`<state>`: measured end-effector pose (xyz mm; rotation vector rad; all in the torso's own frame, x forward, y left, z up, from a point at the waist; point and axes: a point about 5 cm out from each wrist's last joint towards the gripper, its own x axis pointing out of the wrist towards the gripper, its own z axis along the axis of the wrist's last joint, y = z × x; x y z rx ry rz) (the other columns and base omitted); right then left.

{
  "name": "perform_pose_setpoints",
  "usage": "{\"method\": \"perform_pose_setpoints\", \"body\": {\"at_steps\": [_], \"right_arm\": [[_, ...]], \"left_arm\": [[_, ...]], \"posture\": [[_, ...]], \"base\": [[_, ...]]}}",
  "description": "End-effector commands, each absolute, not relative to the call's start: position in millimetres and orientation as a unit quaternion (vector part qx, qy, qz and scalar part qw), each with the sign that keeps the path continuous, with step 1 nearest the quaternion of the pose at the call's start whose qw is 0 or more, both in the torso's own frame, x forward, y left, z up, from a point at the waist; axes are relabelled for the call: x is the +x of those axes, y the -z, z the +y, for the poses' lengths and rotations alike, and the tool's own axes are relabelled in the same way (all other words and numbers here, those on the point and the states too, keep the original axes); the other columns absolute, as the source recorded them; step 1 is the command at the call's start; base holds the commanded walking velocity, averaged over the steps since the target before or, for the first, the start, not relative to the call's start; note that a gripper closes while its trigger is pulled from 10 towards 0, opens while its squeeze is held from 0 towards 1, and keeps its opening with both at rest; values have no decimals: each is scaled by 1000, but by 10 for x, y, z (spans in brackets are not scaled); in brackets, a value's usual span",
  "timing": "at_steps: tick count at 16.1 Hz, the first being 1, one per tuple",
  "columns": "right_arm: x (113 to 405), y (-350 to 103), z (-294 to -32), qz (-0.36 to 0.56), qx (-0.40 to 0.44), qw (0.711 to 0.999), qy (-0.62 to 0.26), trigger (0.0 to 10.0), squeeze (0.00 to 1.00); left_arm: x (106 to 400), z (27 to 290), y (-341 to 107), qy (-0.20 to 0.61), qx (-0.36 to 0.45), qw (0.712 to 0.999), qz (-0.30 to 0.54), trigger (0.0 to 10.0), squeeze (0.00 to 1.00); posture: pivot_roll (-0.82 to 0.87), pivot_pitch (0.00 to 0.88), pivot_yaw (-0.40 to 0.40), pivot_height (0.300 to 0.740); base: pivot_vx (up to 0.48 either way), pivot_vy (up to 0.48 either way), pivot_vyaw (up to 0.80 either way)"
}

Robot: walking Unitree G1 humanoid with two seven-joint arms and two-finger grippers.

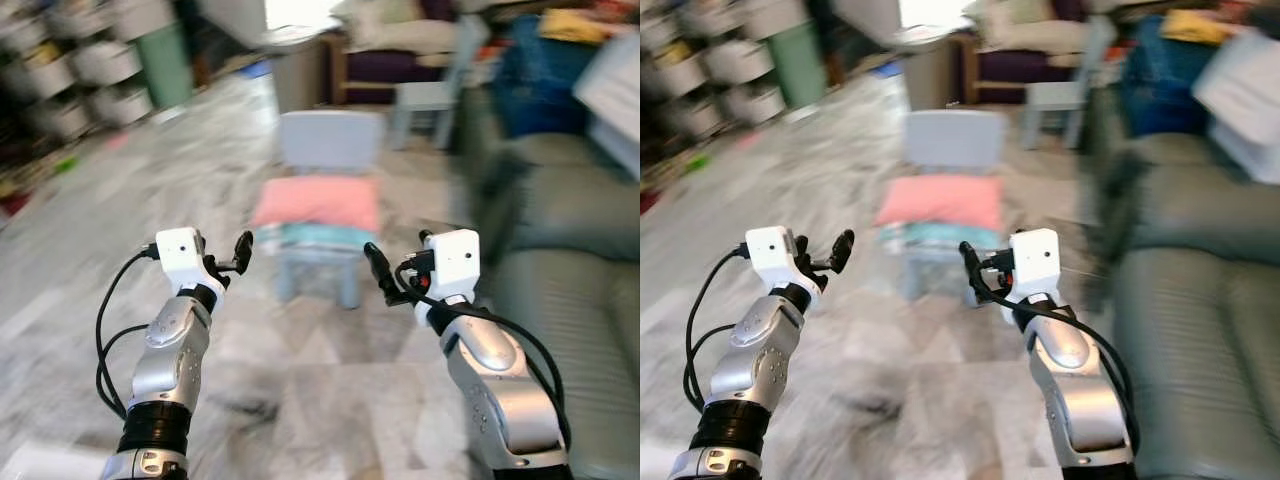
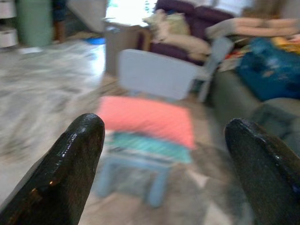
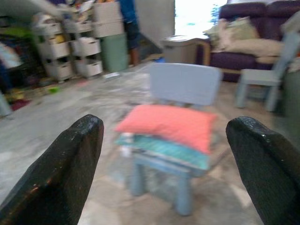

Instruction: Move the pillow to the sofa

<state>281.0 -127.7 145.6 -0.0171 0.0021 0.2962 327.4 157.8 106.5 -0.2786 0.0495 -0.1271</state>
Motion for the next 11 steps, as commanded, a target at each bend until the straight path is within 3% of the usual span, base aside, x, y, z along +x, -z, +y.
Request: {"method": "perform_pose_setpoints", "body": {"at_steps": [1, 11], "right_arm": [[2810, -1501, -1284, -7, -10, 989, -147, 10000, 0], [2812, -1491, -1296, -5, -12, 989, -148, 10000, 0]], "left_arm": [[3281, 1528, -1102, 75, -139, 987, 20, 10000, 0], [3273, 1503, -1080, 76, -147, 986, 26, 10000, 0]], "posture": [[-222, 0, 44, 740], [-225, 0, 41, 740]], "base": [[412, 244, 0], [381, 286, 0]]}}
